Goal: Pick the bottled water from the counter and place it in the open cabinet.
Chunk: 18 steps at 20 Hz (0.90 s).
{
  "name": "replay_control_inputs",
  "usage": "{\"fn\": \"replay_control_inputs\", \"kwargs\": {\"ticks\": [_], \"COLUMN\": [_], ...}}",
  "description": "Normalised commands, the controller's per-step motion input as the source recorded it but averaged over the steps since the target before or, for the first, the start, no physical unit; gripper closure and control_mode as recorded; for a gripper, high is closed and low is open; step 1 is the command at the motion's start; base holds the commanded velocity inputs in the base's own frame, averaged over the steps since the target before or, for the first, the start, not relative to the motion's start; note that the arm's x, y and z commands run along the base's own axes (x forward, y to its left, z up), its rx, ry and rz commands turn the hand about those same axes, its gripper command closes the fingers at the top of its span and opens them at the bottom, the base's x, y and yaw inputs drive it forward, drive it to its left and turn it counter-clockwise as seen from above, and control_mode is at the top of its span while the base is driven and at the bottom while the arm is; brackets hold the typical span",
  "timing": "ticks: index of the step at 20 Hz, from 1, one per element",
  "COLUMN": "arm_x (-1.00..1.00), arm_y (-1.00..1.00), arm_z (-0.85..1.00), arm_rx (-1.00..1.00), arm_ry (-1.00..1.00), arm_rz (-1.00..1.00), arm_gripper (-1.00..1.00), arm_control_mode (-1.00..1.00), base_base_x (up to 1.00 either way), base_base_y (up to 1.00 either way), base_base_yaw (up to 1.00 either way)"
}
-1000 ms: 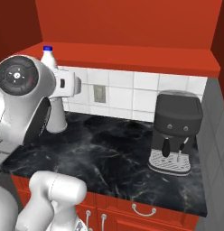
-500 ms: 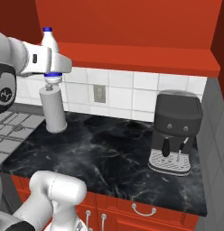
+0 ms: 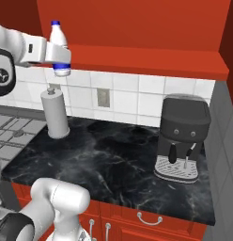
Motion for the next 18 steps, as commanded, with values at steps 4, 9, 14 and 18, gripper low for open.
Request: {"fn": "replay_control_inputs", "kwargs": {"ticks": [4, 9, 14, 18], "arm_x": [0.34, 0.38, 0.54, 0.69], "arm_y": [0.0, 0.0, -0.06, -0.18], "arm_z": [0.03, 0.08, 0.01, -0.02], "arm_rx": [0.0, 0.0, 0.0, 0.01], "arm_ry": [0.0, 0.0, 0.0, 0.01], "arm_rz": [0.0, 0.0, 0.0, 0.0], "arm_gripper": [1.0, 1.0, 1.0, 1.0], "arm_control_mode": [-1.0, -1.0, -1.0, -1.0], "base_base_x": [0.0, 0.0, 0.0, 0.0], "base_base_y": [0.0, 0.0, 0.0, 0.0], "base_base_yaw": [0.0, 0.0, 0.0, 0.0]}}
